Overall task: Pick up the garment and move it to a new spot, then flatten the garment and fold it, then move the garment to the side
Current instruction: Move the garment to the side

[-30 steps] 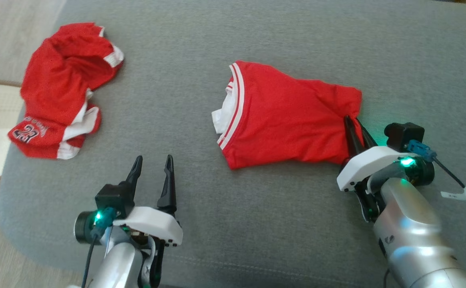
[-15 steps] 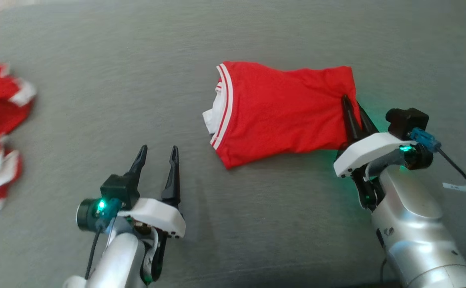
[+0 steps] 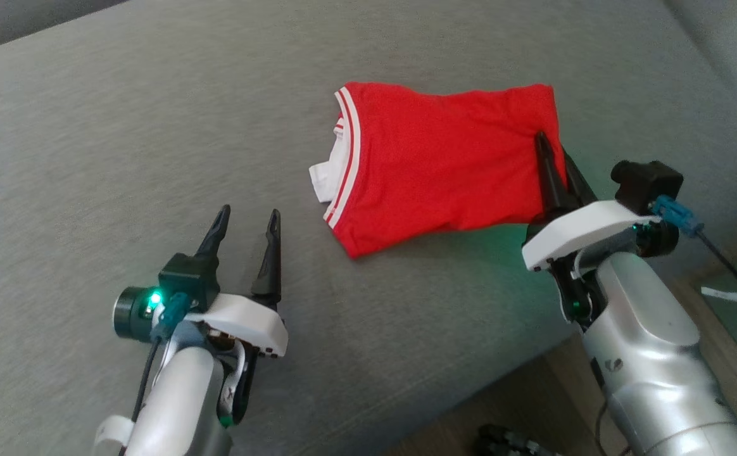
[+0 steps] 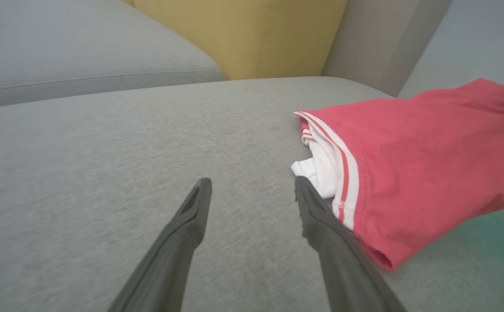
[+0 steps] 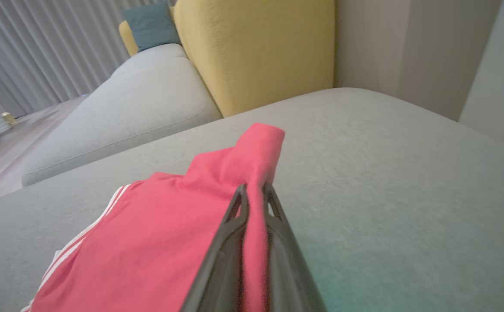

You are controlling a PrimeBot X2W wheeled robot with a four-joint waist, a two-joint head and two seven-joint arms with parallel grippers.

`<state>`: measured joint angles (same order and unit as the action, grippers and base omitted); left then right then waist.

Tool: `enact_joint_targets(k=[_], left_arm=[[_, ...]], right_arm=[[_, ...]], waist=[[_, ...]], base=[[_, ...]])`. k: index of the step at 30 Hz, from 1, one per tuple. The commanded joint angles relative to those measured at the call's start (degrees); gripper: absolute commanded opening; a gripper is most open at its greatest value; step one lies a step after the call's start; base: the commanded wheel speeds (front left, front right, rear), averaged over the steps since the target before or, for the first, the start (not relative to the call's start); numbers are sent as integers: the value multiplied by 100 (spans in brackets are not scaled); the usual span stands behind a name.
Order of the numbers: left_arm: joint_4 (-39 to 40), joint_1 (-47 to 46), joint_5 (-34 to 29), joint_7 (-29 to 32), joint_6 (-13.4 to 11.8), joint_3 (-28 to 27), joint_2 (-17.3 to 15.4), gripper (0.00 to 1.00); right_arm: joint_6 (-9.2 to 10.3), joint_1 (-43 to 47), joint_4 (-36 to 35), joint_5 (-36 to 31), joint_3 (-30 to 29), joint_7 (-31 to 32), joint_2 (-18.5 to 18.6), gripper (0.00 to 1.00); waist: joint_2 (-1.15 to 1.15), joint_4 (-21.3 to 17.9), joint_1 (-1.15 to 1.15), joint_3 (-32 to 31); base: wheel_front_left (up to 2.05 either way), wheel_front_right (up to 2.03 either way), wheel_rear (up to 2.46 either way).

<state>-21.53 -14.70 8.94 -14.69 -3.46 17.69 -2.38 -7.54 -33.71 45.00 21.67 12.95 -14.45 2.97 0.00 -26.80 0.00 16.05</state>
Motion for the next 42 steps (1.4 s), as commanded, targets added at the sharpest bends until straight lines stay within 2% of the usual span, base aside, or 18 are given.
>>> enact_joint_targets(k=[1, 6, 12, 17, 28, 31, 37, 38, 39, 40, 41, 42], left_arm=[[144, -191, -70, -31, 45, -165, -50, 100], [103, -218, -146, -31, 117, -144, -50, 100], [102, -225, -230, -31, 177, -95, -50, 100], [138, -247, -246, -31, 197, -63, -50, 100], [237, -249, -195, -31, 166, 22, -50, 100], [265, -228, -191, -31, 156, 28, -50, 100], [277, -246, -168, -31, 131, 18, -50, 100], [277, -251, -166, -31, 129, 19, -50, 100], [279, -256, -164, -31, 127, 19, -50, 100], [280, -259, -163, -31, 125, 17, -50, 100], [277, -260, -160, -31, 121, 12, -50, 100], [272, -261, -157, -31, 118, 4, -50, 100]], right_arm=[[5, 14, -188, 24, 79, -55, -9, 0], [5, -46, -232, -323, -104, -55, -9, 0], [5, -487, -75, -915, -594, -55, 71, 0], [5, -951, 263, -1421, -946, -55, 434, 0], [5, -2079, 1426, -2765, -2096, 115, 1785, 0], [5, -2227, 1539, -3111, -2467, 191, 1996, 0], [5, -2314, 1485, -3781, -3170, 273, 2197, 0], [5, -2315, 1465, -3860, -3288, 260, 2204, 13], [5, -2315, 1417, -3955, -3372, 220, 2203, 51], [5, -2315, 1377, -4024, -3437, 172, 2172, 57], [5, -2319, 1340, -4075, -3500, 129, 2123, 87], [5, -2327, 1301, -4102, -3595, 93, 2073, 100]], waist=[[0, -299, 0, 144], [0, -281, 0, 230], [0, 89, 0, 322], [0, 450, 0, 376], [0, 1239, 0, 528], [0, 1337, 0, 555], [0, 1427, 0, 599], [0, 1433, 0, 606], [0, 1438, 0, 611], [0, 1440, 0, 613], [0, 1440, 0, 611], [0, 1437, 0, 609]], base=[[0, 0, 0], [0, 0, 0], [0, 0, 0], [0, 0, 0], [0, 0, 0], [0, 0, 0], [0, 0, 0], [0, 0, 0], [0, 0, 0], [0, 0, 0], [0, 0, 0], [0, 0, 0]])
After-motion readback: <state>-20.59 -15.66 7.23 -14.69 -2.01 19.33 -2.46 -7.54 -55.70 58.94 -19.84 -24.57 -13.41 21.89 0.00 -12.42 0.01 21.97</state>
